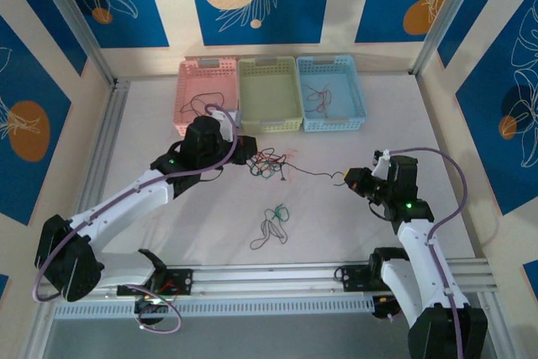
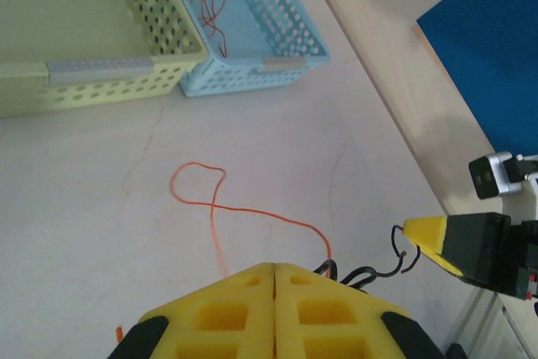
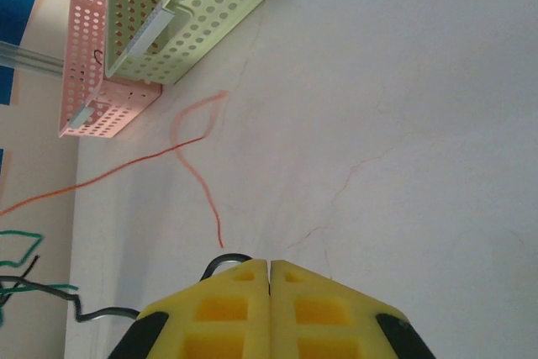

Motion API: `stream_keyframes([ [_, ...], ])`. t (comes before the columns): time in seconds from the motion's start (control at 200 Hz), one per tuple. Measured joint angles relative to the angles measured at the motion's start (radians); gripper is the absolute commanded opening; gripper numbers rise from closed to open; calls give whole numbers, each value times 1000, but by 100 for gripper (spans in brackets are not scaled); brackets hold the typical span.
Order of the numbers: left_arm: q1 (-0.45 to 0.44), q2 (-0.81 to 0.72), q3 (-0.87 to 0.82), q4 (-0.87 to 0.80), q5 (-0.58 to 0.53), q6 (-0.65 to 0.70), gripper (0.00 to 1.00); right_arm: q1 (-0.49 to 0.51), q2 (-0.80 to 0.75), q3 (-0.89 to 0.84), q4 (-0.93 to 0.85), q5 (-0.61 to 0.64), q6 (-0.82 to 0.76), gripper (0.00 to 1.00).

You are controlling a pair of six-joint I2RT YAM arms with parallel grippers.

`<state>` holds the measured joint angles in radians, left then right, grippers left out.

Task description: Untangle the cables

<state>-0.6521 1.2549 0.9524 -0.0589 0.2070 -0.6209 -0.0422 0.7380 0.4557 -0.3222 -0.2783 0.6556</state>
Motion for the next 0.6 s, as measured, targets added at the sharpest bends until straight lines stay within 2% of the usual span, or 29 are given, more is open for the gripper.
stream_keyframes([
  [0.09, 7, 1, -28, 27, 34, -2, 0, -5, -4, 0, 0, -22, 6, 25],
  [0.16, 20, 8, -44, 43, 53, -1, 0, -5, -3, -2, 0, -34, 9, 43],
  [0.255, 27, 42, -52, 63, 74, 0, 0, 28, 3, -5, -6, -45, 11, 54],
  [0.395, 28, 90, -68, 69, 92, 6, 0, 111, 24, -4, -23, -45, 7, 59],
  [0.6, 28, 98, -73, 50, 120, 49, 0, 218, 111, 39, -24, -48, 12, 58],
])
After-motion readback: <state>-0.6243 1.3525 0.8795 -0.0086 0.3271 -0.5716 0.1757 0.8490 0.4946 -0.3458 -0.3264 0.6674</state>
